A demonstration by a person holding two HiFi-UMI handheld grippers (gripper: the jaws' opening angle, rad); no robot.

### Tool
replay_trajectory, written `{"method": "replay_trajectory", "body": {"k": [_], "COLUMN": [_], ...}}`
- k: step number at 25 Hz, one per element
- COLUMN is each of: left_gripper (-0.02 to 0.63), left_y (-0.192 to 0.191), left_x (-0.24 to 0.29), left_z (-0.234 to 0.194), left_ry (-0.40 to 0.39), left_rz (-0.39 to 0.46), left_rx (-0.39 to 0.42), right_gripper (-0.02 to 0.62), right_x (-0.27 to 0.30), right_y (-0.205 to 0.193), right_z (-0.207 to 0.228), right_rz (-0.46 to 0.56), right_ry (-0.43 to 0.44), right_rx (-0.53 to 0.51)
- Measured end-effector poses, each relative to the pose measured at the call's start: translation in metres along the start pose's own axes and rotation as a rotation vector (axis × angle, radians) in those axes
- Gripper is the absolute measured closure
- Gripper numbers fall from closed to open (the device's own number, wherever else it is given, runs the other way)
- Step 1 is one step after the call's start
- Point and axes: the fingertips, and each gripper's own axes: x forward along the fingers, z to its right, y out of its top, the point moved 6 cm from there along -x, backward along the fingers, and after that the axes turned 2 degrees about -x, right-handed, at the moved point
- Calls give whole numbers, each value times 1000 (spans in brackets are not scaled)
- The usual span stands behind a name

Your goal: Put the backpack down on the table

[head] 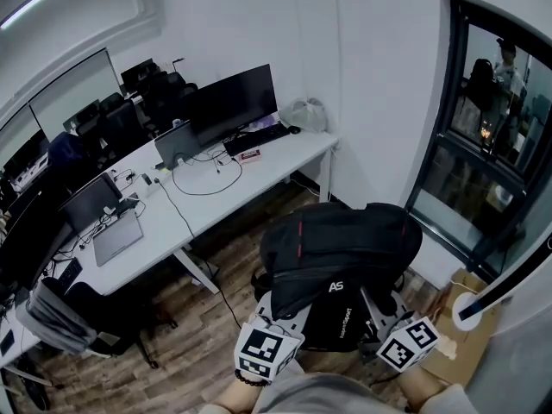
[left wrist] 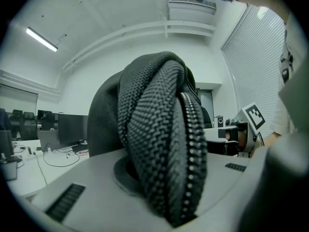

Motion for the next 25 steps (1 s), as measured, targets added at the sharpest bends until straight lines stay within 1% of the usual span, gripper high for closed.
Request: {"method": "replay_trajectory", "body": {"k": [5, 19, 25], "left_gripper": [549, 549, 549], "left_y": [1, 4, 1], "left_x": [14, 42, 45], "left_z": [-38, -170, -211], "left_ry": [-13, -37, -36], "left_rz": [3, 24, 30], "left_rx": [-7, -3, -2], "right_gripper": [572, 572, 572], "right_x": [39, 170, 210], "right_y": [-1, -12, -23], "right_z": [5, 6, 1], "right_rz": [-3, -5, -27], "right_ry": [-15, -52, -61], "right_rx": [-16, -42, -34]}}
